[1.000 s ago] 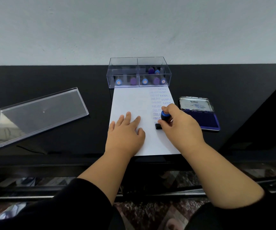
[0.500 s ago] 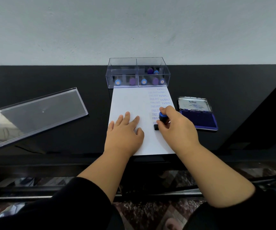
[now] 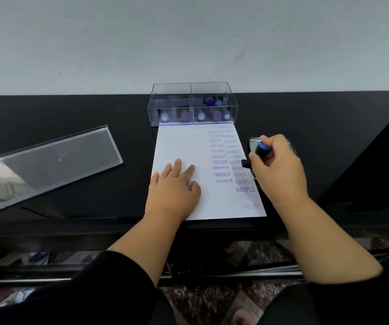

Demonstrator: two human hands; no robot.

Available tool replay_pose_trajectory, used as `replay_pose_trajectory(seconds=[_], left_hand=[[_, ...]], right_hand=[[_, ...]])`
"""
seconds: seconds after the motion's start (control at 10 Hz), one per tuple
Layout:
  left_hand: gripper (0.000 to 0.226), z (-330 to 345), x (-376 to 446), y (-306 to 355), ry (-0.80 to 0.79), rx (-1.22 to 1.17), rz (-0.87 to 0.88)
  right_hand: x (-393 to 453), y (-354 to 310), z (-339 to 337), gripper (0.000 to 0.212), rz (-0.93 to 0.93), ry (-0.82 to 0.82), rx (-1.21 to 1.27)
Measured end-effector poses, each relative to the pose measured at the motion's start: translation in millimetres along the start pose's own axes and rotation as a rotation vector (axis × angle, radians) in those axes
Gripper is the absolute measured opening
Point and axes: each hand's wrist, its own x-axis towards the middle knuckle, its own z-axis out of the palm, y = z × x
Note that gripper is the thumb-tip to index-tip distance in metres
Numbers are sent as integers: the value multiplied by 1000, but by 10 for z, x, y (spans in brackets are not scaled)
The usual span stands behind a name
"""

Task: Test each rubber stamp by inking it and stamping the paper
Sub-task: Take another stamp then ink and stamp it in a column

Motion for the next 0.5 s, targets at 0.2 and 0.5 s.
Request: replay_pose_trajectory(seconds=[0.2, 0.5], left_hand=[[51, 1, 4, -3, -2, 10, 0], [51, -1, 8, 0, 2, 10, 0]], right_hand=[[37, 19, -71, 25, 42, 13, -2], [47, 27, -64, 26, 33, 4, -26]])
